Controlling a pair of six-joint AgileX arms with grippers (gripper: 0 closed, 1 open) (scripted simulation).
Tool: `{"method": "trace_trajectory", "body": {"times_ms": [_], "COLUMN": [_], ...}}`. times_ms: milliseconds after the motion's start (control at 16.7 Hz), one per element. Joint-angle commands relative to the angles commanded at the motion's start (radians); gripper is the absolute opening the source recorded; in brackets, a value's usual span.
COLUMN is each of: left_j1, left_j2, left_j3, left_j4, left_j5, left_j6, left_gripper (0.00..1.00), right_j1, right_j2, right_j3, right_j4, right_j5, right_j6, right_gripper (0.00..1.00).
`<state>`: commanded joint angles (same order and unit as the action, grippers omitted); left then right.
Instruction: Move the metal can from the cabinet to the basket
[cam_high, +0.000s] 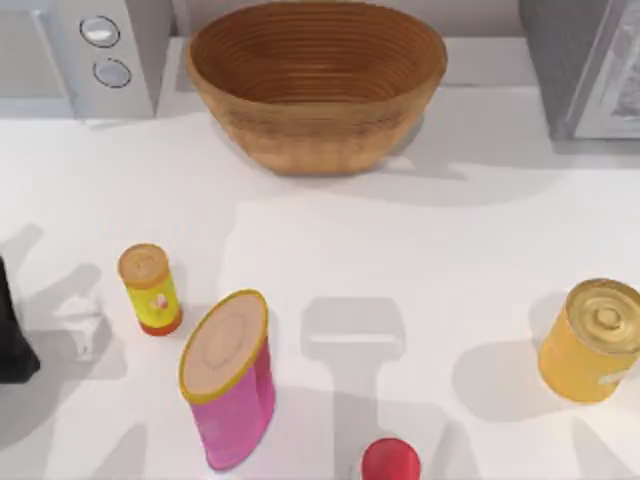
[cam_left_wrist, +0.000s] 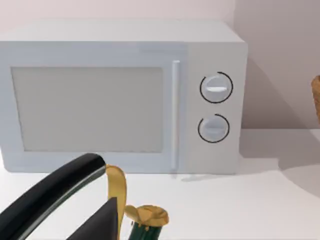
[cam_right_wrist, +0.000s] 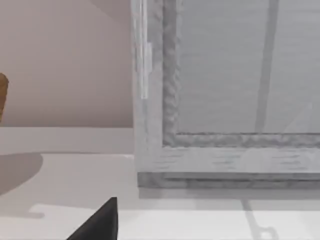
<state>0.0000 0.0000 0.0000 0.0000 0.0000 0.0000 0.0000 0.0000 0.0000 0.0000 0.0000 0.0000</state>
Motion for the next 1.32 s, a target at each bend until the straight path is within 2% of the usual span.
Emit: {"method": "trace_trajectory", "body": {"times_ms": [240,480,1320], "left_j1": [0.0,0.0,0.0], "left_j2": [0.0,0.0,0.0], "left_j3": [0.0,0.0,0.0], "left_j4": [0.0,0.0,0.0], "left_j5": [0.0,0.0,0.0], "left_j6": [0.0,0.0,0.0], "left_gripper": [1.0,1.0,1.0], "right_j1": [0.005,0.029,0.152], "right_j2": [0.026,0.177,1.107], "right_j3": [0.032,0.219,1.44], "right_j4": [-0.006,-0.05,-0.35], "right_j5": [0.003,0.024,0.165], "right_j6": [0.001,0.003,0.014], "right_gripper": [1.0,1.0,1.0]}}
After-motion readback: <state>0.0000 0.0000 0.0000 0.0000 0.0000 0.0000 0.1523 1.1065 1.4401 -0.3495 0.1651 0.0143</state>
